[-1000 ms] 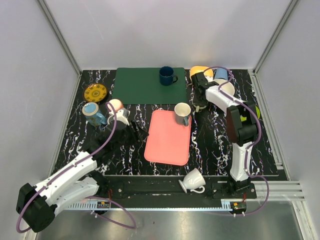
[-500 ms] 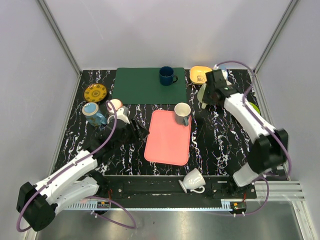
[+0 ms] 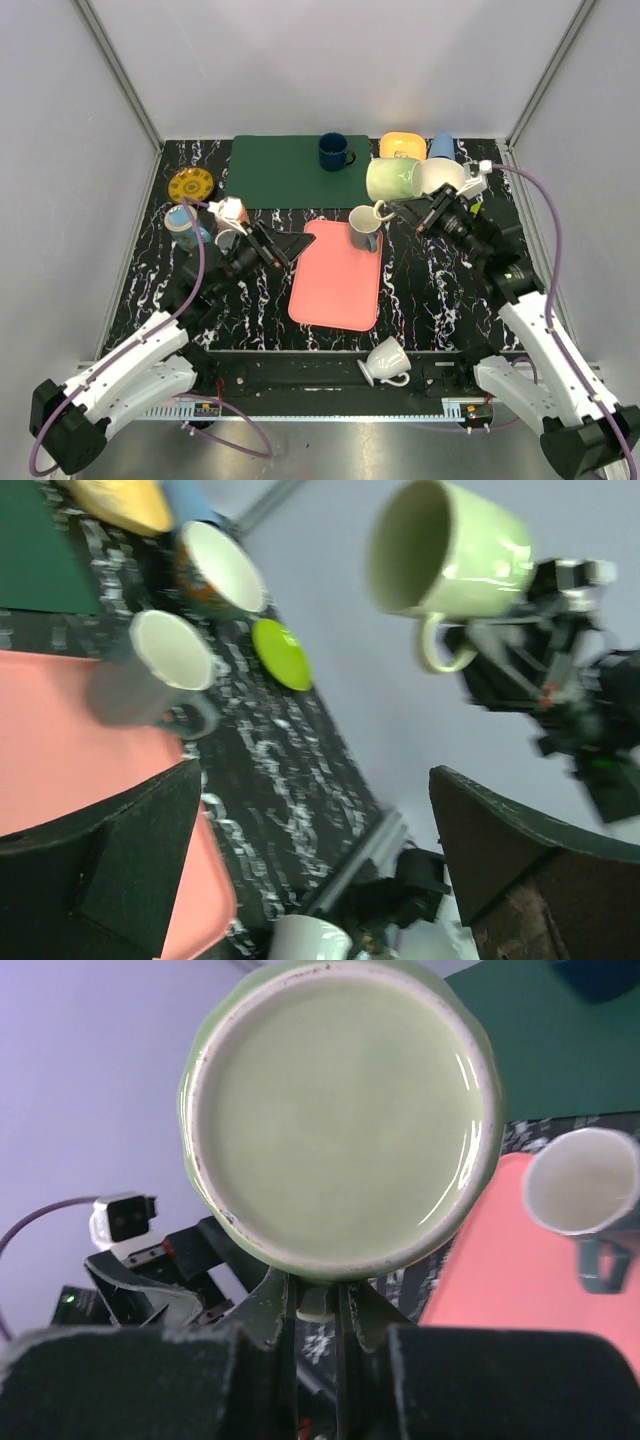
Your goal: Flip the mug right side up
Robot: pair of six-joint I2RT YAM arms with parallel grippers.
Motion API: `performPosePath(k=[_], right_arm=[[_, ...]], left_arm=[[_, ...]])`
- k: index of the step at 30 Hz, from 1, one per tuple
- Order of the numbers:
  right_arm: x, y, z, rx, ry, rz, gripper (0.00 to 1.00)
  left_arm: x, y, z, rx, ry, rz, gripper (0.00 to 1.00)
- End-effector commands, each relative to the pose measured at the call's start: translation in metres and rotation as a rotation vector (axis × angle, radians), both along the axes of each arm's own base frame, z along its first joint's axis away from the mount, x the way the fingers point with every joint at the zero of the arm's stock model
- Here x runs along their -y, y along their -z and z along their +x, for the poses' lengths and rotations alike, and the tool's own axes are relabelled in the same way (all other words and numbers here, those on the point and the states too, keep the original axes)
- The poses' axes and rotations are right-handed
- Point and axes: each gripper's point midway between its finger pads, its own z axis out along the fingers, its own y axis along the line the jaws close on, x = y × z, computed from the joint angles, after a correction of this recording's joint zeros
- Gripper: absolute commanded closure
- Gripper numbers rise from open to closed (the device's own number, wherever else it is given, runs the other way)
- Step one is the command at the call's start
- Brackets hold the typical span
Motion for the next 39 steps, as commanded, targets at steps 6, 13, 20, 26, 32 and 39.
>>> performPosePath(k=[6,13,20,26,32,39], right_arm=[[-0.049,-0.073,-0.050,0.240,-0.470,0.395,1.00],[-0.054,-0.061,-0.054,0.227,-0.520,0.341,1.00],[-0.057,-0.046,-0.055,0.219,-0.522,0.237,1.00],[-0.063,-0.040,-0.057,0.218,-0.528,0.210,1.00],[-0.064,-0.046,-0.059,0.244,-0.514,0.193,1.00],[-0.062,-0.051,-0.060,0.256,-0.498,0.179,1.00]], left_arm=[[0.043,-0.108,-0.075,0.294,0.599,-0.501,0.01],[0.070,-0.103,-0.065,0.211,0.678,-0.503,0.01],[0.080,-0.116,-0.045,0.254,0.515,-0.392,0.01],[0.100,-0.113,-0.044,0.229,0.534,-0.323,0.17],[0.100,-0.088,-0.041,0.160,0.516,-0.317,0.14],[0.063,-0.098,-0.063,0.217,0.435,-0.335,0.10]])
